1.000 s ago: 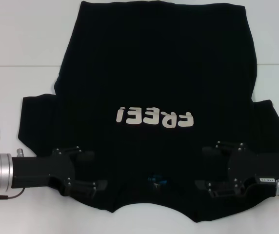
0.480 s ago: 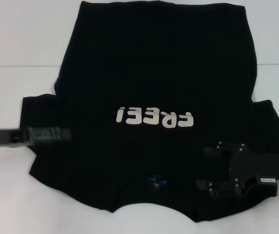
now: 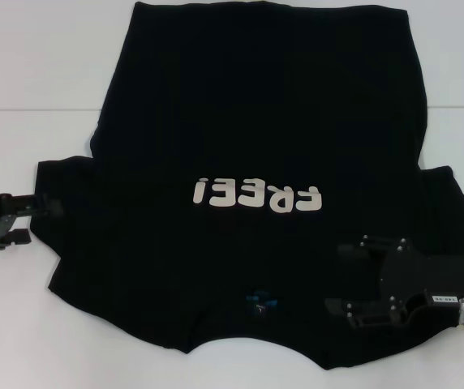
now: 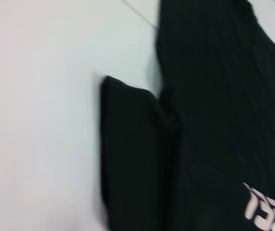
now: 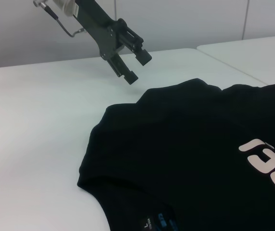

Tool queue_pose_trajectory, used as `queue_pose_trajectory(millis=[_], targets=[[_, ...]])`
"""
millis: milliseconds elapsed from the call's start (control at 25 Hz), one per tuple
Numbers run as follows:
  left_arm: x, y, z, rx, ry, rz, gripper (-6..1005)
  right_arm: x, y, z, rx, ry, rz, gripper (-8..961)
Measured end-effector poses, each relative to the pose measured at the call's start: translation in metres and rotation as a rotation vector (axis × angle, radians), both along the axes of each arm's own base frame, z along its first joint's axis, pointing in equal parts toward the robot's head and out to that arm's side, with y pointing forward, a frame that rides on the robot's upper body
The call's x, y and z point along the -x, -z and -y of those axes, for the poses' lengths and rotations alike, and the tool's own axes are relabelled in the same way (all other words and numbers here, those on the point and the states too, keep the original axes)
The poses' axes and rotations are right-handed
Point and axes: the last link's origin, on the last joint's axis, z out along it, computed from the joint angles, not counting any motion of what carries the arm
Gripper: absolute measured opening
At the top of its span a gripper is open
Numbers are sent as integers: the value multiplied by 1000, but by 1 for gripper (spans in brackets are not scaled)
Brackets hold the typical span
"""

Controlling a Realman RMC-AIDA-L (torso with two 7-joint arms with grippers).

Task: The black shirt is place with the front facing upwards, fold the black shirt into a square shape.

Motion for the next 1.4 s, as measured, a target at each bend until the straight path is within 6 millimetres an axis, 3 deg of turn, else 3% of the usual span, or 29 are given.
queue_pose_trajectory(millis=[800, 1400], targets=[[16, 16, -9, -68, -145, -14, 934, 0, 0, 0, 0, 0, 0, 908], [10, 25, -14, -79, -145, -3, 934, -2, 1, 0, -9, 7, 6, 908]])
